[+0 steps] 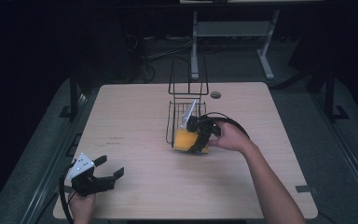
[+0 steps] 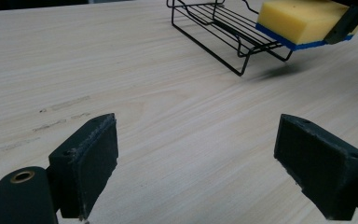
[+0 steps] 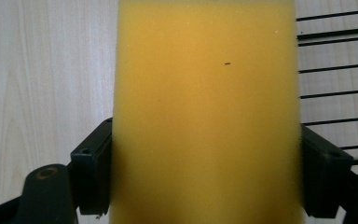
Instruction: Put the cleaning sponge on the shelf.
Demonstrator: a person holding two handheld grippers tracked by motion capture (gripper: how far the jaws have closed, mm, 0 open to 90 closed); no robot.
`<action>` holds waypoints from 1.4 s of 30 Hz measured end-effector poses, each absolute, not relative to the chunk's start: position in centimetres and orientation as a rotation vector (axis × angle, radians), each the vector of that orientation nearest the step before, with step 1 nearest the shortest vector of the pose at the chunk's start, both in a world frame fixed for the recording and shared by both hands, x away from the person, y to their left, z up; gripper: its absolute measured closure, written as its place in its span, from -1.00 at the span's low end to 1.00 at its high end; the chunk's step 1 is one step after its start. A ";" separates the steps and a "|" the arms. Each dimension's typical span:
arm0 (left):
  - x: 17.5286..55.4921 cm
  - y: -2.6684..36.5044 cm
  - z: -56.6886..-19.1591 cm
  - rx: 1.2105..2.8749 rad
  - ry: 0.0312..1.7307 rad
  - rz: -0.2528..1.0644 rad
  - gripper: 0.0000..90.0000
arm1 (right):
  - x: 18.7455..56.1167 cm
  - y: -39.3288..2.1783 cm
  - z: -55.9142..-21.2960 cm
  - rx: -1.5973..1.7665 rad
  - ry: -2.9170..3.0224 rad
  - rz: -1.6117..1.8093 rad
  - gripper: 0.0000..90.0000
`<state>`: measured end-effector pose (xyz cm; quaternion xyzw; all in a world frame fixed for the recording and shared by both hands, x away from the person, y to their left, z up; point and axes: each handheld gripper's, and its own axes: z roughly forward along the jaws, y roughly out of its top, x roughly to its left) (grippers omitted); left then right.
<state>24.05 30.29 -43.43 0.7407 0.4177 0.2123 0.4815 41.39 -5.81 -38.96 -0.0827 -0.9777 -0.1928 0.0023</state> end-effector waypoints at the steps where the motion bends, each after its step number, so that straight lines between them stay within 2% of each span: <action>1: 24.1 30.3 -43.4 1.806 1.019 0.518 -0.71 | 41.5 -5.9 -39.0 -0.263 -3.061 -0.615 -0.53; 23: 24.1 30.3 -43.4 1.804 1.019 0.514 -0.71 | 43.9 -4.8 -38.5 -0.269 -3.028 -0.588 -0.53; 42: 24.1 30.3 -43.5 1.801 1.015 0.511 -0.71 | 46.7 -3.6 -39.5 -0.291 -3.041 -0.483 -0.53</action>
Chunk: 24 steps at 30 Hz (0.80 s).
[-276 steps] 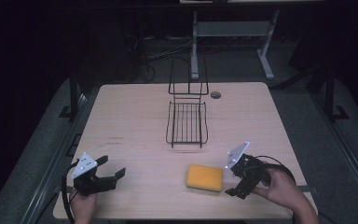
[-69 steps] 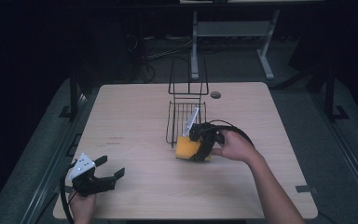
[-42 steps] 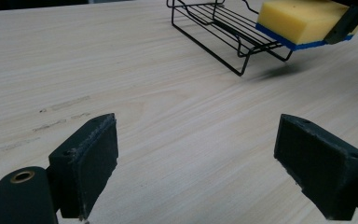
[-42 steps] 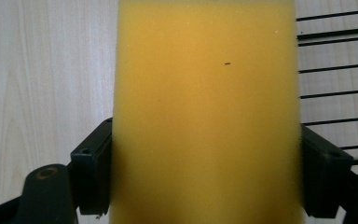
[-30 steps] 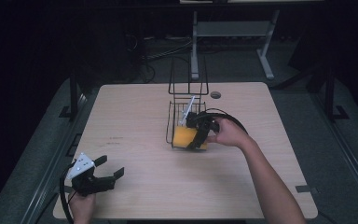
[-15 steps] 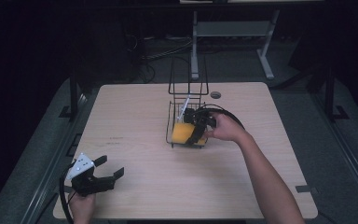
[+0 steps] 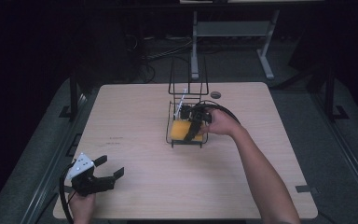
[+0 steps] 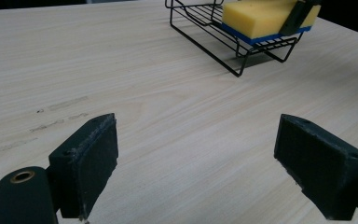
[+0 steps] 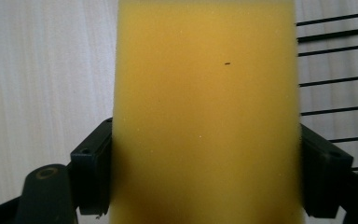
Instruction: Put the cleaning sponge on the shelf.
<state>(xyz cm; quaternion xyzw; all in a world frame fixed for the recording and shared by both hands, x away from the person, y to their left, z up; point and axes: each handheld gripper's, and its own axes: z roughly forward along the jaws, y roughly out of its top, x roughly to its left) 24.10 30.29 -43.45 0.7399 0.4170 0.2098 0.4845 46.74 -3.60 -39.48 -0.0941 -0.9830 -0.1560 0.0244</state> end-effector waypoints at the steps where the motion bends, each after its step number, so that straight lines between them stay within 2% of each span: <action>1: 24.1 30.3 -43.4 1.801 1.014 0.509 -0.71 | 46.9 -3.6 -39.5 -0.294 -3.038 -0.497 -0.53; 24: 24.1 30.2 -43.5 1.804 1.015 0.506 -0.72 | 48.2 -3.8 -41.3 -0.339 -3.044 -0.494 -0.55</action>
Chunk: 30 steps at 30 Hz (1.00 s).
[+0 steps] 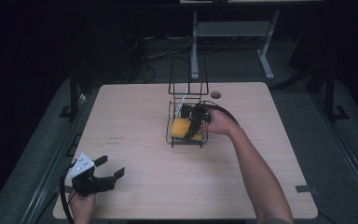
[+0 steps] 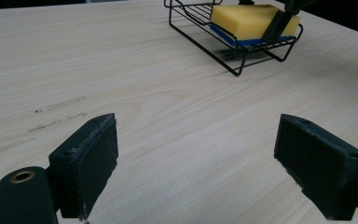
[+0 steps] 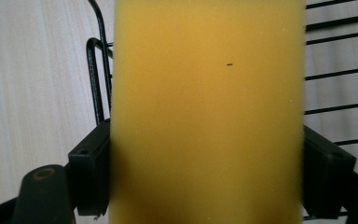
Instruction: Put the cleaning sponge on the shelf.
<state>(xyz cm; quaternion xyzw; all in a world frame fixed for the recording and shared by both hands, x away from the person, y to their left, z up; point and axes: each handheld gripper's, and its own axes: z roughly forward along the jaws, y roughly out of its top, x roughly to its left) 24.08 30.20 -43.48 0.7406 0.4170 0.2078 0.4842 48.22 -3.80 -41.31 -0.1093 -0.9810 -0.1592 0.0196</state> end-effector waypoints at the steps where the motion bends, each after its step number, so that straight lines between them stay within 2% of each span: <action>1: 24.1 30.2 -43.5 1.804 1.015 0.506 -0.71 | 48.2 -3.8 -41.3 -0.340 -3.043 -0.497 -0.55; 11: 24.0 30.3 -43.5 1.803 1.015 0.506 -0.71 | 48.3 -3.7 -41.3 -0.353 -3.045 -0.511 -0.62; 30: 24.0 30.1 -43.5 1.805 1.013 0.506 -0.71 | 47.8 -4.4 -39.6 -0.369 -3.053 -0.573 -0.63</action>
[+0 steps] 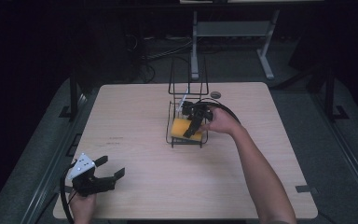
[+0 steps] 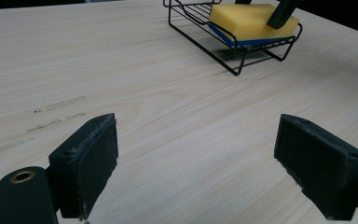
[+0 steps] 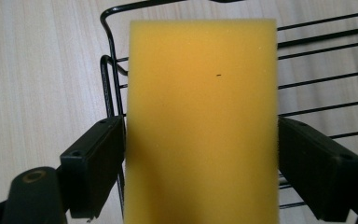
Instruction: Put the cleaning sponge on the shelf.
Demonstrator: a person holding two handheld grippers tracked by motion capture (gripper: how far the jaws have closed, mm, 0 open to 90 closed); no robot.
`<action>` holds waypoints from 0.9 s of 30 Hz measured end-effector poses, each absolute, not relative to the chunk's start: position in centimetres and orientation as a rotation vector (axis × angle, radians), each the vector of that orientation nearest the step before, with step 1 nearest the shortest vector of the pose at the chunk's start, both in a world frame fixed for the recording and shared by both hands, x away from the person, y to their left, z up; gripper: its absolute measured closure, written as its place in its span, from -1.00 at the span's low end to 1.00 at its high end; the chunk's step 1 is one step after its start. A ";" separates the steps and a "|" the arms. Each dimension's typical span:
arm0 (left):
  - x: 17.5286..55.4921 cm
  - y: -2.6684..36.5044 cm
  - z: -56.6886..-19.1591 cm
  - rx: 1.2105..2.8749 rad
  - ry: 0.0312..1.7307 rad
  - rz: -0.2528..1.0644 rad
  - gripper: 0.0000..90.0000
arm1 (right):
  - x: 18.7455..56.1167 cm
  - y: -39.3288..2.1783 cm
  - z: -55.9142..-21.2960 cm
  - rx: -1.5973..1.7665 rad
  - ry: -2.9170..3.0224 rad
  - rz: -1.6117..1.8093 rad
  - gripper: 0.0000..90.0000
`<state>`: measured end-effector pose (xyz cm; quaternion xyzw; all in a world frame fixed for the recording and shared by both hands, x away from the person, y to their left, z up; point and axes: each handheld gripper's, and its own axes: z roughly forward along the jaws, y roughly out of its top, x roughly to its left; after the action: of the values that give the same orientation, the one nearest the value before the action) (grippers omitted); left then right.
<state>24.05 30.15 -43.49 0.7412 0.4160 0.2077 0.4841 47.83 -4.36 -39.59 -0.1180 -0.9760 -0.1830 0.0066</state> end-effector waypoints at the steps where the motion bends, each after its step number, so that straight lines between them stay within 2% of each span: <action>1: 24.0 30.1 -43.5 1.806 1.013 0.507 -0.72 | 47.8 -4.4 -39.5 -0.364 -3.054 -0.579 -0.63; 27: 24.1 30.0 -43.5 1.811 1.013 0.504 -0.71 | 46.7 -4.3 -37.8 -0.323 -3.061 -0.616 -0.63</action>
<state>24.14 29.96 -43.48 0.7432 0.4155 0.2067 0.4820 46.66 -4.33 -37.80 -0.1030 -0.9751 -0.1962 0.0015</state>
